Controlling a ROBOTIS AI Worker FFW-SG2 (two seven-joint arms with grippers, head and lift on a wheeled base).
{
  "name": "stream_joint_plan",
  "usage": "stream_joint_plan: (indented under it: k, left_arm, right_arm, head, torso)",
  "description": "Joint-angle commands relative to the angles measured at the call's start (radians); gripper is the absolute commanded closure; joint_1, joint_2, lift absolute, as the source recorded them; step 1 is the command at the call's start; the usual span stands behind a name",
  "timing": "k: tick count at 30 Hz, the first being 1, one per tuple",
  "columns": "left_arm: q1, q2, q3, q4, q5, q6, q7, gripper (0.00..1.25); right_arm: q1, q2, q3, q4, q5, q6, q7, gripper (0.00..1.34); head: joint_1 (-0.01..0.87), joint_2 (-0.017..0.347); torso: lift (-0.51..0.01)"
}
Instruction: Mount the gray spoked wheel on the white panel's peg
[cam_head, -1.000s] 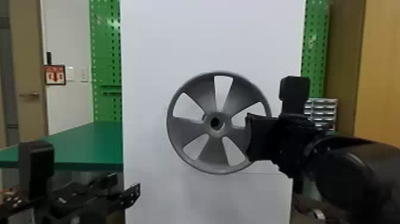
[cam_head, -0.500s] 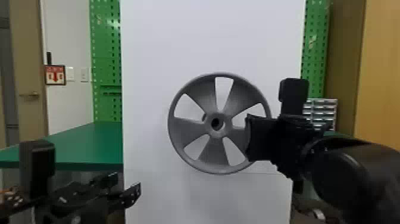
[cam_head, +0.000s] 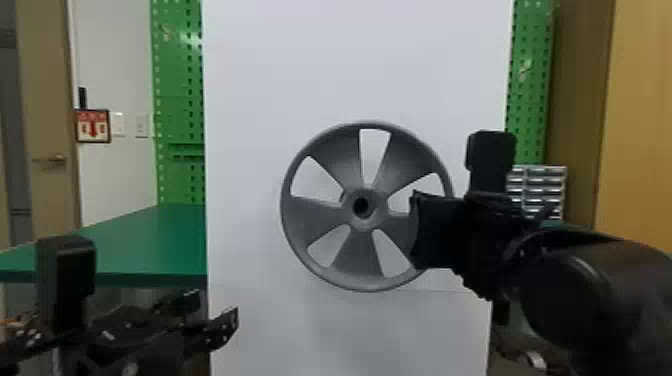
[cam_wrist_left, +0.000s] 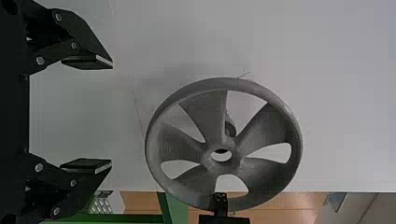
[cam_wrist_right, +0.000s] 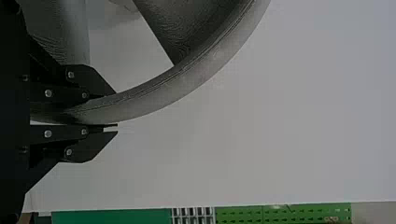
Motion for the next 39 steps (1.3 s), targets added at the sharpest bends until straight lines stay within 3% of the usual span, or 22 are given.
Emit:
stream_joint_plan:
  k: [1,15,27,39]
  left_arm:
    - [0.001,-0.001,0.000,0.001,0.000,0.000,0.000,0.50]
    - [0.003,0.001,-0.001,0.001,0.000,0.000,0.000,0.50]
    - [0.001,-0.001,-0.004,0.001,0.000,0.000,0.000,0.50]
    - [0.001,0.001,-0.004,0.001,0.000,0.000,0.000,0.50]
  right_arm:
    - [0.000,0.002,0.002,0.003,0.001,-0.001,0.000,1.17]
    - [-0.003,-0.005,0.000,0.017,0.007,-0.011,0.001,1.17]
    - [-0.007,-0.003,-0.005,0.040,0.049,-0.042,0.092,1.17]
    - [-0.012,-0.005,-0.008,0.055,0.062,-0.054,0.126,1.17]
  head:
    - [0.117,-0.008]
    - [0.117,-0.008]
    - [0.117,-0.008]
    - [0.117,-0.008]
  torso:
    - [-0.457]
    - [-0.457]
    - [-0.457]
    - [-0.457]
